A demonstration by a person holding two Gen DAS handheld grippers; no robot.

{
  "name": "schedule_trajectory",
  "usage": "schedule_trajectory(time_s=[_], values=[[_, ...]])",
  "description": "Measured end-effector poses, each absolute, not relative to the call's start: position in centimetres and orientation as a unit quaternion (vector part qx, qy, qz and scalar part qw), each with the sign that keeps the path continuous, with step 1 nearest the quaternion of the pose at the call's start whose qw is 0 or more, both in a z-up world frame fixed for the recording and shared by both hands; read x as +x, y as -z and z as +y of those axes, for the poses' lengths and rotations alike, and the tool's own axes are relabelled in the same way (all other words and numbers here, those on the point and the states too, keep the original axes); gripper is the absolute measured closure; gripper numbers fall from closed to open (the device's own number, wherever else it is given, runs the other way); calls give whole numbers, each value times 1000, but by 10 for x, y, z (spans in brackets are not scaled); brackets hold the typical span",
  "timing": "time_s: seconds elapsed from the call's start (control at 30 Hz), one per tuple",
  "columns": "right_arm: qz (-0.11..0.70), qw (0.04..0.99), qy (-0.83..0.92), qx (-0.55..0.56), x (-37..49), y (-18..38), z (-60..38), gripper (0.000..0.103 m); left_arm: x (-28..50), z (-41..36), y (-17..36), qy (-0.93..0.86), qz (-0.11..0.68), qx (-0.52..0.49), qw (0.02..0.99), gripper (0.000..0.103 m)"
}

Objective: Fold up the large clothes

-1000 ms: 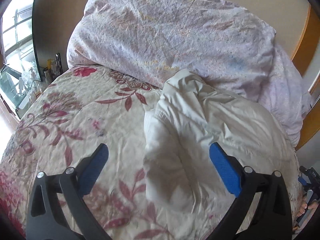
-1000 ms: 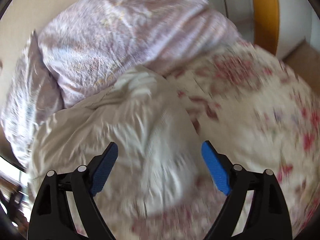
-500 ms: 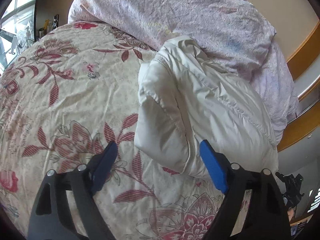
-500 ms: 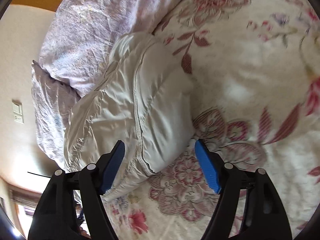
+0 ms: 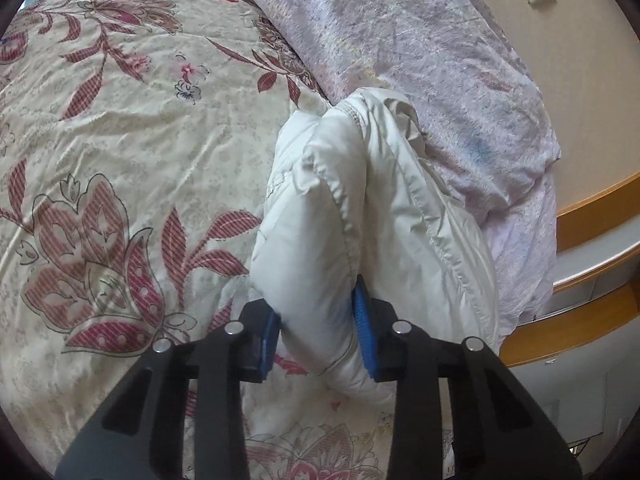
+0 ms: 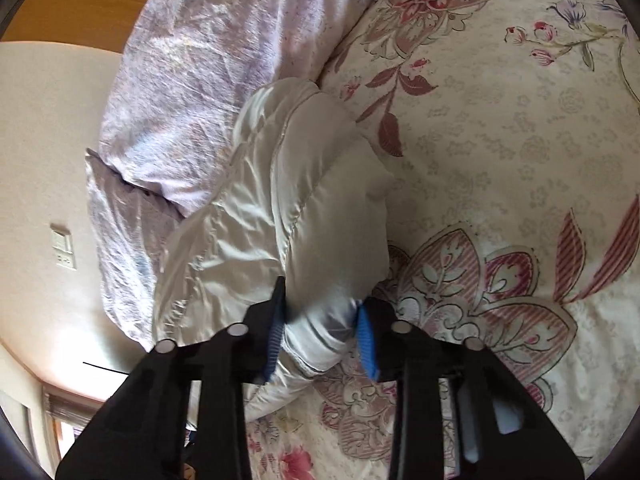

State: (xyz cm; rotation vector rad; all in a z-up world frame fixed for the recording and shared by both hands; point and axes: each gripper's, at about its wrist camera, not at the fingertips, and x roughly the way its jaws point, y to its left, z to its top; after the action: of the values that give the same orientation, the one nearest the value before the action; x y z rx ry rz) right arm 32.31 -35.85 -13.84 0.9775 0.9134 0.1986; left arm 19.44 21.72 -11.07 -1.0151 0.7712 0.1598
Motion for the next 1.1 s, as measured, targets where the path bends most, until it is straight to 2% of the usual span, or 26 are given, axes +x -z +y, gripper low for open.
schedule_trajectory(time_s=[0.07,0.23,0.87,0.93,1.0,1.03,1.07,1.1], values=[[418,783,-97,450,322,133,-357,78,194,217,106,-71,361,-470,802,78],[408,787,-119,447,315,118,-353,81,184,216,84,-69,347,-447,821,82],[453,789,-201,363,169,106,-340,80,0,234,69,-84,337,-451,822,81],[460,804,-189,327,160,102,-339,74,-9,230,71,-89,340,-447,823,78],[461,827,-161,279,154,92,-337,55,-14,228,74,-94,336,-442,827,73],[458,839,-141,257,151,86,-336,49,-16,228,74,-101,334,-437,829,67],[449,854,-117,236,148,80,-335,38,-18,227,75,-105,332,-434,831,63],[427,877,-87,203,144,69,-334,33,-19,227,74,-107,329,-432,833,52]])
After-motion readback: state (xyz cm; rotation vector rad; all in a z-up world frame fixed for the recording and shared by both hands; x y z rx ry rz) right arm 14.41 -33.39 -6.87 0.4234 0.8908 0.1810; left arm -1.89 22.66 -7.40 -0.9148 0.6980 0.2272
